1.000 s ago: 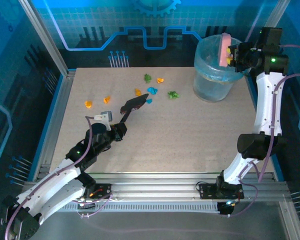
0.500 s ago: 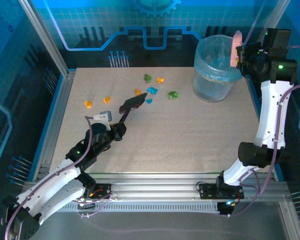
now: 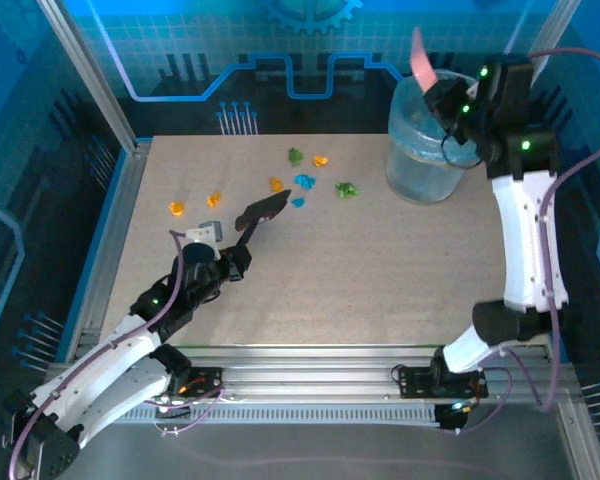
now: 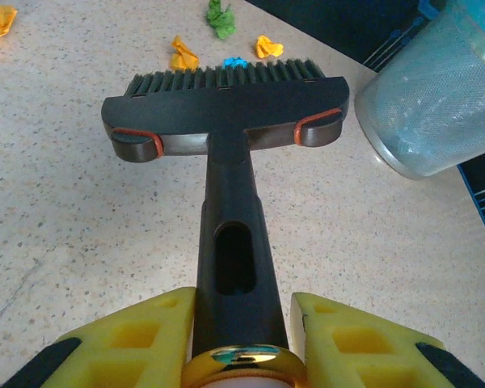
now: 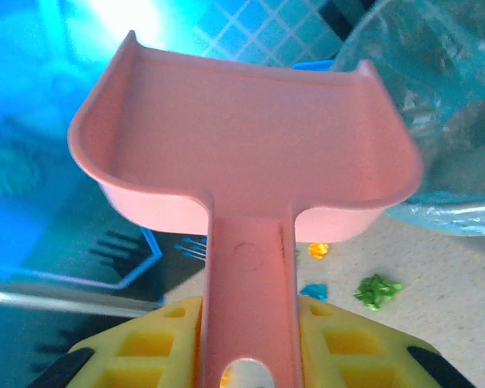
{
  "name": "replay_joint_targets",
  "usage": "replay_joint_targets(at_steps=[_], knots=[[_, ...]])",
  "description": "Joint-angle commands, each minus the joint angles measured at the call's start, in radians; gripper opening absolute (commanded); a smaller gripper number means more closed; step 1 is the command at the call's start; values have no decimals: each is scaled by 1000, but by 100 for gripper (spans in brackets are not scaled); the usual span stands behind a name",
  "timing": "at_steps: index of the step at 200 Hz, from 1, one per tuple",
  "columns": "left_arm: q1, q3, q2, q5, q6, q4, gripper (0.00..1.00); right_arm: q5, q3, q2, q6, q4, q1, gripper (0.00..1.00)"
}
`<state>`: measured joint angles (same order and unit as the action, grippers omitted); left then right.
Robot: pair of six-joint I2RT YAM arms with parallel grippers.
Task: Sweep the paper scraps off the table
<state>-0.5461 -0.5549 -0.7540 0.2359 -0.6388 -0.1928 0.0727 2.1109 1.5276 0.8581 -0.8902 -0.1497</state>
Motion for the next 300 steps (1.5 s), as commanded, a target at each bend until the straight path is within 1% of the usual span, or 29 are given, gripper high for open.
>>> replay_joint_targets(at_steps=[1,13,27,39,52,76,89,108,123,133,152,161,185,208,225,245,255,267,283,300], knots=[[-5,-102,-8,31,-55,-63,0,157,-225,-205,-400,209,-70,0],[-6,-134,-8,27,-68,-92,0,68,-412,-324,-557,337,-93,0],[-5,-168,3,26,-77,-119,0,-49,-649,-474,-700,500,-118,0],[-6,-194,17,40,-84,-142,0,-89,-805,-575,-797,586,-152,0],[-5,-222,32,66,-88,-170,0,-101,-918,-656,-885,607,-200,0],[-6,-285,37,141,-82,-240,0,-133,-1064,-747,-1016,603,-306,0],[-5,-320,38,186,-77,-278,0,-104,-1129,-775,-1064,619,-385,0],[-5,-372,37,259,-74,-333,0,-23,-1199,-766,-1108,642,-494,0],[-5,-418,32,315,-75,-388,0,22,-1226,-730,-1096,673,-559,0],[-6,-447,26,354,-71,-422,0,33,-1267,-690,-1091,696,-598,0],[-5,-496,19,407,-52,-468,0,114,-1286,-583,-1087,738,-677,0],[-4,-519,12,422,-38,-484,0,139,-1283,-526,-1076,753,-700,0],[5,-598,-25,445,6,-539,0,125,-1292,-397,-1031,835,-725,0],[48,-688,-86,415,53,-608,0,106,-1285,-289,-997,903,-726,0],[110,-753,-136,353,80,-664,0,84,-1270,-217,-981,929,-729,0],[222,-835,-211,206,113,-737,0,82,-1269,-152,-943,969,-738,0],[281,-873,-261,112,128,-779,0,88,-1283,-129,-930,1002,-743,0],[331,-921,-329,26,145,-834,0,100,-1298,-105,-923,1038,-749,0],[354,-960,-406,-37,162,-883,0,128,-1311,-65,-923,1063,-756,0],[357,-962,-458,-69,160,-881,0,151,-1332,-24,-920,1105,-760,0]])
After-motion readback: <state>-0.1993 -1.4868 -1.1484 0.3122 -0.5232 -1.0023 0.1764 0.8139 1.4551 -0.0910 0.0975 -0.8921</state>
